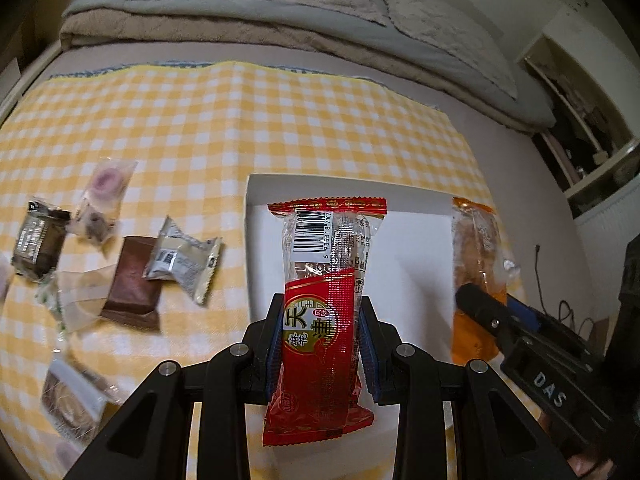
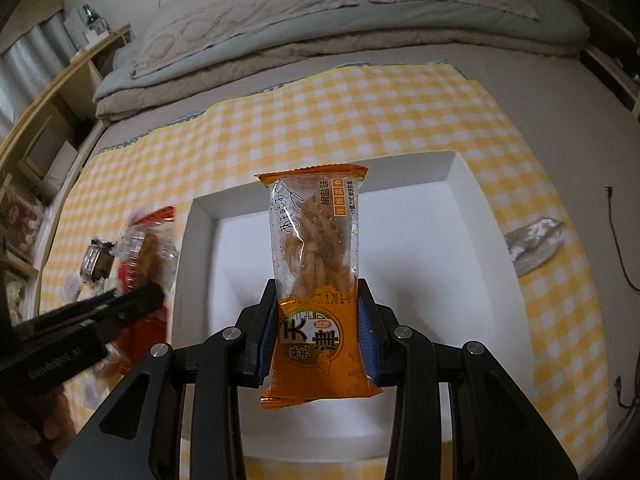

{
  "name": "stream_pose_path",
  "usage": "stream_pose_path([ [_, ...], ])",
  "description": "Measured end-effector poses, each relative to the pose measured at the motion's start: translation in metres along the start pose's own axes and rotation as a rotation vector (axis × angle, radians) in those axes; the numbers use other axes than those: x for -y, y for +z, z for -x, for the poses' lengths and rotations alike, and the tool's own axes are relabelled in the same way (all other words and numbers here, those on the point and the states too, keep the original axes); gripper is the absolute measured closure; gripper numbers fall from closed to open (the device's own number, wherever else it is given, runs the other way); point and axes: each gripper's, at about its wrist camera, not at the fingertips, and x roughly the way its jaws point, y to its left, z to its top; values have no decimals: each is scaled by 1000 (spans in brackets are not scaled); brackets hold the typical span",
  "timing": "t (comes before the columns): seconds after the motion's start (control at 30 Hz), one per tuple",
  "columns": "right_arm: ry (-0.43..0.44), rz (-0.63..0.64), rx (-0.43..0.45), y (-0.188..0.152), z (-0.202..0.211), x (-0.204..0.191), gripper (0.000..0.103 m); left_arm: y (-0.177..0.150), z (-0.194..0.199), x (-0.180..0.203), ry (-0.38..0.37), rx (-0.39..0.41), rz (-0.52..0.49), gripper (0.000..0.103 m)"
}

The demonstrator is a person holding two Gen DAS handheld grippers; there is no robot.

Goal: Organize snacks
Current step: 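Carry the red bar with the left tool while the right tool carries the orange bar to the tray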

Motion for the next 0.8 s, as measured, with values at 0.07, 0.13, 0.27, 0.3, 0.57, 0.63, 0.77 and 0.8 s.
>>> stream_pose_path([
  [0.07, 17, -1, -8, 7, -7, -3, 67, 6, -14, -3, -15, -12, 23, 70],
  [0.13, 23, 0, -31, 12, -14, -7, 67, 13, -28, -6, -24, -24, 44, 70],
  [0.27, 10, 1, -69, 22, -30, -8, 67, 27, -47, -10, -24, -22, 56, 70],
  [0.3, 4, -2, -73, 25, -34, -7, 67, 29, -51, -12, -30, -22, 59, 70],
  [0.57, -21, -61, -113, 39, -63, 9, 67, 42, -79, -15, -43, -41, 52, 70],
  [0.63, -19, -79, -130, 41, -71, 12, 67, 44, -84, -17, -44, -41, 53, 70],
  [0.77, -29, -81, -144, 45, -80, 12, 67, 47, -87, -21, -46, -25, 48, 68],
  [0.8, -26, -85, -144, 46, -80, 12, 67, 47, -86, -21, -46, -15, 43, 67],
])
